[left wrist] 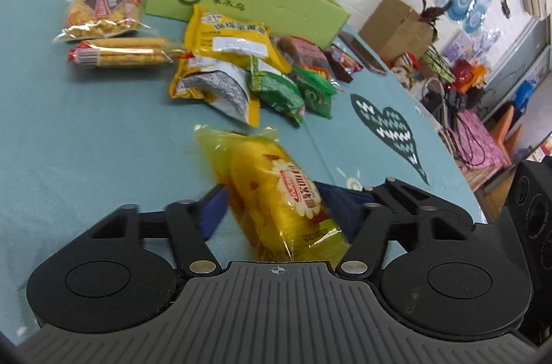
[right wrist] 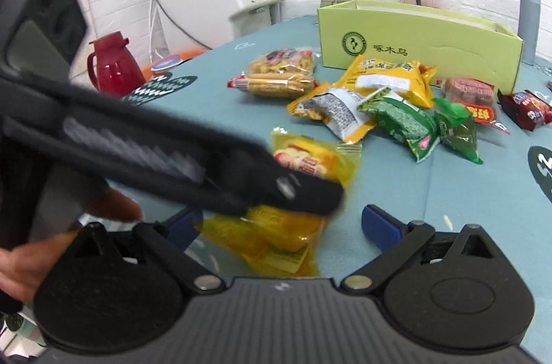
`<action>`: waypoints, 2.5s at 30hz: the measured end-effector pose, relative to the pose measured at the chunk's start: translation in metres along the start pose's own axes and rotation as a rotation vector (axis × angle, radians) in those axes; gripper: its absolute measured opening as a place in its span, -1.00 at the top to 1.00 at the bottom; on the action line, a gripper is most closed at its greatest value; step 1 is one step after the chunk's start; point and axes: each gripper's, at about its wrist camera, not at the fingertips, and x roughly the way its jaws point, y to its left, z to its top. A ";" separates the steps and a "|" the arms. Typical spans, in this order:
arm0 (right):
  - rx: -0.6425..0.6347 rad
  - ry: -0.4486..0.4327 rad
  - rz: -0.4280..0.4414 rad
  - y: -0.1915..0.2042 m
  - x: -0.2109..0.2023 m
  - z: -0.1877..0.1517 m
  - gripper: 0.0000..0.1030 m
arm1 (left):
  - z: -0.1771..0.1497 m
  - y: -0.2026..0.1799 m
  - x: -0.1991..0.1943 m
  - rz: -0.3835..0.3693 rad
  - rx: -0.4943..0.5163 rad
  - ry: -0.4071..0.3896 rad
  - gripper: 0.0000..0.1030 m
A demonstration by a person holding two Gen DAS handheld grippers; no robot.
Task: Organize snacks
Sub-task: 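Move the left gripper to the yellow wrapped cake packet and grasp it, then carry the yellow cake packet into the box and release it, then grasp the green-wrapped candy with the left gripper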
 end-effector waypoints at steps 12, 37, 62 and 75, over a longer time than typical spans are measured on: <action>-0.146 -0.159 -0.059 -0.033 0.014 0.117 -0.52 | 0.119 -0.016 -0.014 -0.029 0.091 -0.177 0.50; -0.042 -0.225 -0.091 -0.142 0.050 0.206 -0.80 | 0.249 -0.004 0.041 0.052 0.177 -0.302 -0.25; 0.109 -0.044 -0.156 -0.115 0.017 0.051 -0.81 | 0.114 -0.021 0.061 -0.165 -0.014 -0.011 -0.08; 0.176 0.013 -0.012 -0.127 0.013 0.041 -0.82 | 0.104 -0.045 0.106 -0.144 0.021 0.143 0.75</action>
